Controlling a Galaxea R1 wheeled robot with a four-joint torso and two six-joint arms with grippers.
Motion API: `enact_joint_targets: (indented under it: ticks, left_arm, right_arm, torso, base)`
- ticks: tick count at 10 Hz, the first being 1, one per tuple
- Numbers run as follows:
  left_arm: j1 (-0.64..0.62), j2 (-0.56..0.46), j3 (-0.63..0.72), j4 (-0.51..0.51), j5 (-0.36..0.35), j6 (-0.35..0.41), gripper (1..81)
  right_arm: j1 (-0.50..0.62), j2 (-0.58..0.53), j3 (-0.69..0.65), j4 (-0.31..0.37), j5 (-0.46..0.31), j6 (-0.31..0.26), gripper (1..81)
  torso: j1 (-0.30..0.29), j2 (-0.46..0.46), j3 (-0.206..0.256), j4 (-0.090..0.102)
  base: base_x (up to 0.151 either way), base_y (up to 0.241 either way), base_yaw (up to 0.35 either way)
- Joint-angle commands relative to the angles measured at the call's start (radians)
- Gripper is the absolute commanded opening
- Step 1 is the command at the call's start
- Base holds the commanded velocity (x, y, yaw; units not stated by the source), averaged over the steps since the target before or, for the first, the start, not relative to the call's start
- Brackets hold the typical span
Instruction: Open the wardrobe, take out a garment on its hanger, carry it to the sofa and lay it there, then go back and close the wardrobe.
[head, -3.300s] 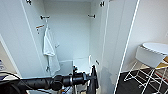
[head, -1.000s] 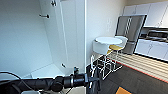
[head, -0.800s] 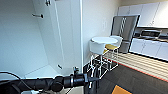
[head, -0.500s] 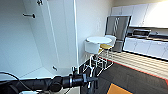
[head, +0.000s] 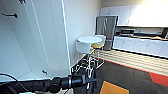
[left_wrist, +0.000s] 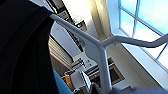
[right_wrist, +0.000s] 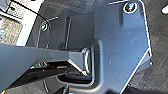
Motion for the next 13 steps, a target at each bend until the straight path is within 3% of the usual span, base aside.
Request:
enact_joint_targets:
  ticks: [1,13]
  left_arm:
    - [-0.143,-0.002,0.041,0.036,-0.045,0.008,1.0]
    - [-0.133,-0.013,0.044,0.049,-0.037,0.008,1.0]
  right_arm:
    - [0.022,-0.008,0.008,-0.015,-0.042,-0.003,81.1]
    - [0.023,0.0,0.008,-0.017,-0.042,-0.003,81.1]
  torso:
    - [0.001,0.0,0.0,0.0]
    - [0.001,0.0,0.0,0.0]
  base:
    - [0.0,0.0,-0.28]
    - [0.0,0.0,-0.281]
